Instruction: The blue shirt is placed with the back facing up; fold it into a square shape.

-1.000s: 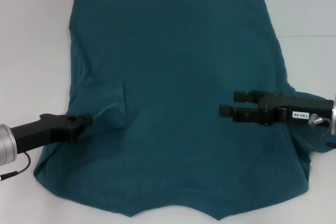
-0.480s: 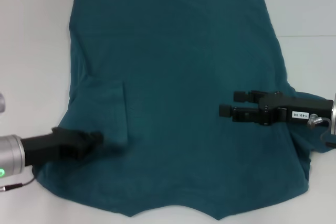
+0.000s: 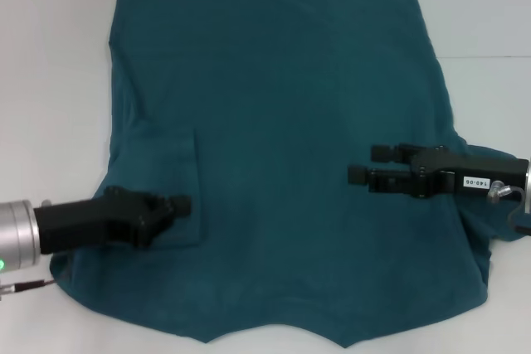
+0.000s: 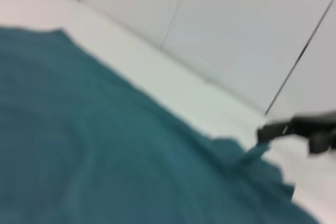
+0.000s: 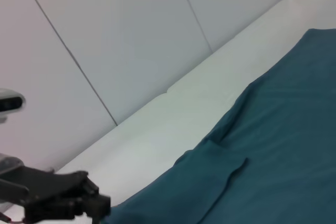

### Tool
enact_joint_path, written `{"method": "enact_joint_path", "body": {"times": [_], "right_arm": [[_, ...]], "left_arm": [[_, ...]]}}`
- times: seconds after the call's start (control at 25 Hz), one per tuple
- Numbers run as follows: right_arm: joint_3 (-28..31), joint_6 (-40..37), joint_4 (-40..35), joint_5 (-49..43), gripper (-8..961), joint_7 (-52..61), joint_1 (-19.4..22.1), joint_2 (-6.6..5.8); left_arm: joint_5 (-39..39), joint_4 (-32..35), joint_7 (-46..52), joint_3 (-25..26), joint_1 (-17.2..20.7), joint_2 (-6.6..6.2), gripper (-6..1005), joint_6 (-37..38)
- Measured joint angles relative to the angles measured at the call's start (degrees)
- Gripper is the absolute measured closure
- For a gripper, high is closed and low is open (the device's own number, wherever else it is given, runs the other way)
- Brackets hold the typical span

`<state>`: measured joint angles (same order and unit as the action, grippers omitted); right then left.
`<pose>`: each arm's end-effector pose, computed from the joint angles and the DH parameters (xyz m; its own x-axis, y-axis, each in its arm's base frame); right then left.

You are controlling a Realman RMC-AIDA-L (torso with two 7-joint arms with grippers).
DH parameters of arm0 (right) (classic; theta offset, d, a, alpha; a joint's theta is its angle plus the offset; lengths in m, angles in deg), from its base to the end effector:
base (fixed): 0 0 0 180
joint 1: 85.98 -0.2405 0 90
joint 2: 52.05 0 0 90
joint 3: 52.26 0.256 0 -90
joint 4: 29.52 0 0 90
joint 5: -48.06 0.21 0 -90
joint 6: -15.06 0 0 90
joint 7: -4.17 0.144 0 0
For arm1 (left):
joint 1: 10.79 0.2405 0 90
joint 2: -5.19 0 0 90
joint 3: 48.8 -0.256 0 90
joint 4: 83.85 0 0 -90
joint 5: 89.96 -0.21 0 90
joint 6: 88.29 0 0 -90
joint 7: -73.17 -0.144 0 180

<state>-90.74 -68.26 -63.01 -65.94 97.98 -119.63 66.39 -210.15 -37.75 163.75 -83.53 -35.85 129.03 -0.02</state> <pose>0.2578 0.3517 -0.0055 0.6280 -0.5544 -0.5461 -0.6825 -0.7295 -0.0443 -0.2827 0.3106 -0.0016 0.6777 0.5207 0.5193 0.6633 -0.7376 -0.1261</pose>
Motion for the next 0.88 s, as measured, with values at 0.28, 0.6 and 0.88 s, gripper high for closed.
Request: {"method": "enact_joint_path", "body": {"times": [0.28,0.6,0.88], "right_arm": [[0.95,-0.31,-0.48,0.00,42,4.35,1.24,-0.88],[3.35,1.56,-2.24,-0.31,42,12.59,4.65,-3.85],[4.06,4.53,-4.32,-1.34,42,20.91,7.40,-7.44]], "left_arm": [[5.81,-1.72,-0.10,-0.89,-0.94,0.25,928,1.06],[10.91,-5.72,-6.85,-1.15,-1.22,0.29,824,4.82],[10.97,-7.24,-7.96,-1.43,-2.08,0.26,409,4.52]]}}
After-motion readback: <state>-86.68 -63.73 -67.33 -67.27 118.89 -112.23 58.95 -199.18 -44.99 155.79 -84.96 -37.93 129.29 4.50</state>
